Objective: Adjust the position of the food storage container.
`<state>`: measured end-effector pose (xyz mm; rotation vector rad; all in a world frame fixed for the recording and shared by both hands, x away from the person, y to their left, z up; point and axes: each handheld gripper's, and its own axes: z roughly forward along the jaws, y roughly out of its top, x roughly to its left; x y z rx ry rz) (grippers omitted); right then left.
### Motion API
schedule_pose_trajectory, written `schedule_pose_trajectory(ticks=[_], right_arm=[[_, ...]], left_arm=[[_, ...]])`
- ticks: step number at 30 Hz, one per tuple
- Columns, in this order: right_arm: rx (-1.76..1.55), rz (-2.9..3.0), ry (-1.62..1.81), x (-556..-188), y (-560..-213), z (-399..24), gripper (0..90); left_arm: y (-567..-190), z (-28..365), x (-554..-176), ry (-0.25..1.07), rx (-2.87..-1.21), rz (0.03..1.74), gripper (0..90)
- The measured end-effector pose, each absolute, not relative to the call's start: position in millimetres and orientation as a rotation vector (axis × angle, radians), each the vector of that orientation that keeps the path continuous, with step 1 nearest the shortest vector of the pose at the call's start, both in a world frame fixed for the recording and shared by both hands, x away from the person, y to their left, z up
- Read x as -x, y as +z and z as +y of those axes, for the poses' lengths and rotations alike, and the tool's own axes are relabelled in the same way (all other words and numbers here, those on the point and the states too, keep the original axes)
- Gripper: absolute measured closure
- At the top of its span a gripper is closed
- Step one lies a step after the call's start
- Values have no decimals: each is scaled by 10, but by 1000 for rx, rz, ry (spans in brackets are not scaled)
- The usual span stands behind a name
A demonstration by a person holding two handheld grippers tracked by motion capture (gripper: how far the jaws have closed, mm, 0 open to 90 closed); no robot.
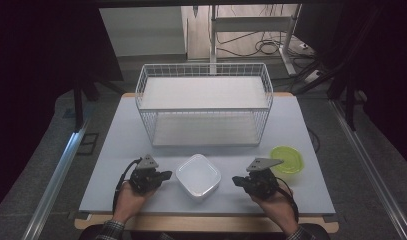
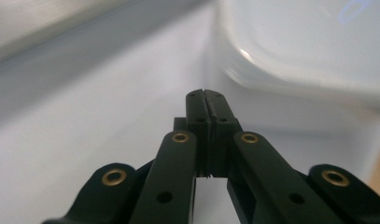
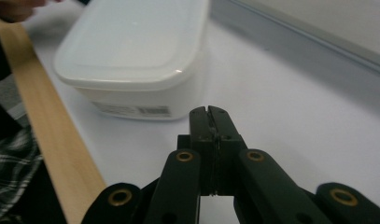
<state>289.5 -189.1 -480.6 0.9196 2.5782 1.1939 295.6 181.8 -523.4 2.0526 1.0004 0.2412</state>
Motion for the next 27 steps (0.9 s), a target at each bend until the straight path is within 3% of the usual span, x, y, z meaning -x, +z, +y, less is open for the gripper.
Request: schedule_pose_trajectory(ticks=[11, 27], right_arm=[[-871, 2685, 1189, -2888, -4950, -1556, 886], [-1014, 2572, 1187, -3123, -5001, -1672, 890]], left_arm=[[-5278, 1669, -3019, 175, -2050, 952, 897], [-5248, 1501, -2819, 149, -2064, 920, 895]])
